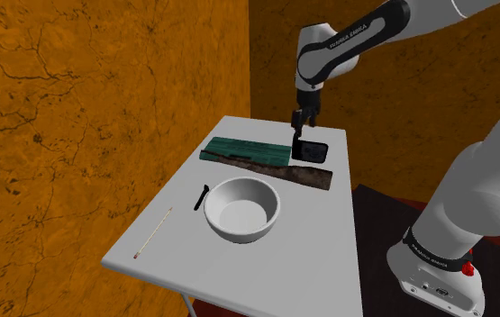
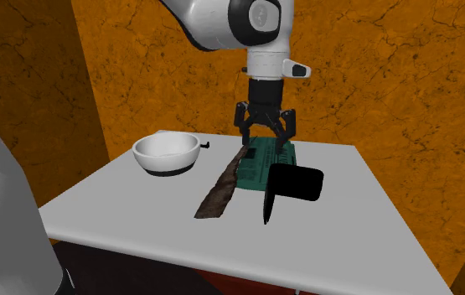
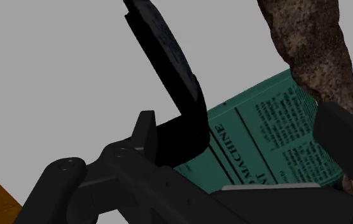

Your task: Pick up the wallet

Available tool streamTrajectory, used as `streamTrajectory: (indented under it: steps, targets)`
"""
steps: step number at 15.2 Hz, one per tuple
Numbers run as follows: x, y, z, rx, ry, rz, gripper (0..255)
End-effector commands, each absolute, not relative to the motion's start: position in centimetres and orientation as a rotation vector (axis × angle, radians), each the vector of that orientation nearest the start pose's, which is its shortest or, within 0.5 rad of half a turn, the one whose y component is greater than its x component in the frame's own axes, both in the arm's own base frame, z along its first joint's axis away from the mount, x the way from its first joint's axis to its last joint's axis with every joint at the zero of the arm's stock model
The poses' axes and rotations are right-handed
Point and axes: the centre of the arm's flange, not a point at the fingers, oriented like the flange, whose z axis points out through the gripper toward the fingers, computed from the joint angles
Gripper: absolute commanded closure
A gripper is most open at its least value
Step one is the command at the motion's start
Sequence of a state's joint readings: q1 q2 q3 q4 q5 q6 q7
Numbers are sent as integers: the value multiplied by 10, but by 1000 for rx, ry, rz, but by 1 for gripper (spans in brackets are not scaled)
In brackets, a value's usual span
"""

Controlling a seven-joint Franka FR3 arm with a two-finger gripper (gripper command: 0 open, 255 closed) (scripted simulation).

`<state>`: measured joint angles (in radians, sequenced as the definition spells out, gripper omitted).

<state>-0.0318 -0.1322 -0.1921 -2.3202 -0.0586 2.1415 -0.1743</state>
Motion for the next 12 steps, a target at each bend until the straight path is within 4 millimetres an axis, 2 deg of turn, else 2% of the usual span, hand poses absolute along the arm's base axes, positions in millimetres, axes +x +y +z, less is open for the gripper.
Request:
streamTrajectory:
  steps: [1,3,11,12]
  targets:
    - [490,-124,368,-3150,11,80,0]
    - [508,-134,350,-3144,0,79,0]
    - [510,-134,309,-3144,0,78,0]
    - [510,-134,309,-3144,0,78,0]
